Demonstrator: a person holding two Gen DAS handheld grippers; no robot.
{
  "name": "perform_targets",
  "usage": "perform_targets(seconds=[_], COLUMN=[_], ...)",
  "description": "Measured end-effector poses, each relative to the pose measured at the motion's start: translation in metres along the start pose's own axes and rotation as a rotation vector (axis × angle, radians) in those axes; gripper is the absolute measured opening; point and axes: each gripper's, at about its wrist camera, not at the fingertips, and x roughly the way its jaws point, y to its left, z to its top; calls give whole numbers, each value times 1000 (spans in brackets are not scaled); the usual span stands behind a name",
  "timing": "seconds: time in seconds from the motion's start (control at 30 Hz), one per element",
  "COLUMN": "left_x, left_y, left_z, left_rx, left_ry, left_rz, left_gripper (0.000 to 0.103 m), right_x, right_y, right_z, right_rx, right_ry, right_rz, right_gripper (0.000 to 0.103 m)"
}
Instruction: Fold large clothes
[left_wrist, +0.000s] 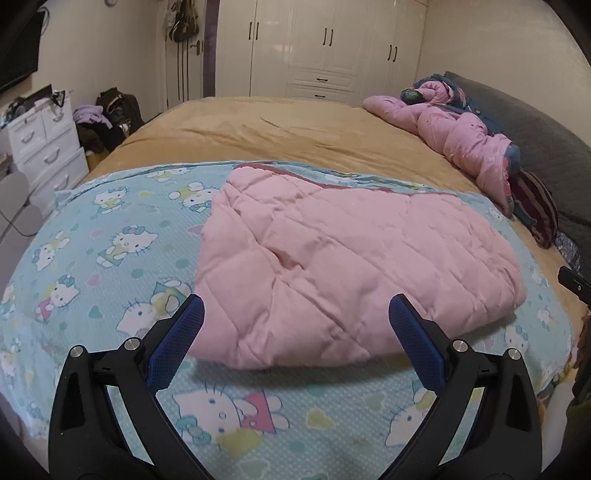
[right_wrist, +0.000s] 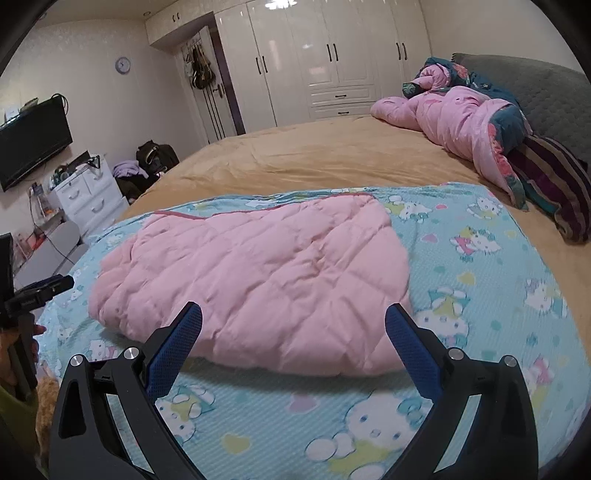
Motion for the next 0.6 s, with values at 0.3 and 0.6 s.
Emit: perform_targets(seconds=[0.3, 0.6], left_x=[-17, -21], left_y=[-16, -23], left_z=[-45, -72], left_rx=[16, 19], left_ry=[-37, -14], left_rz=[23, 47], left_gripper=[94, 94], right_x=[-12, -11], right_y=[20, 31], right_z=[-53, -82], right_rx=[-8, -15], right_ry=[-26, 24], right_rz=[-25, -18], right_gripper=[99, 99])
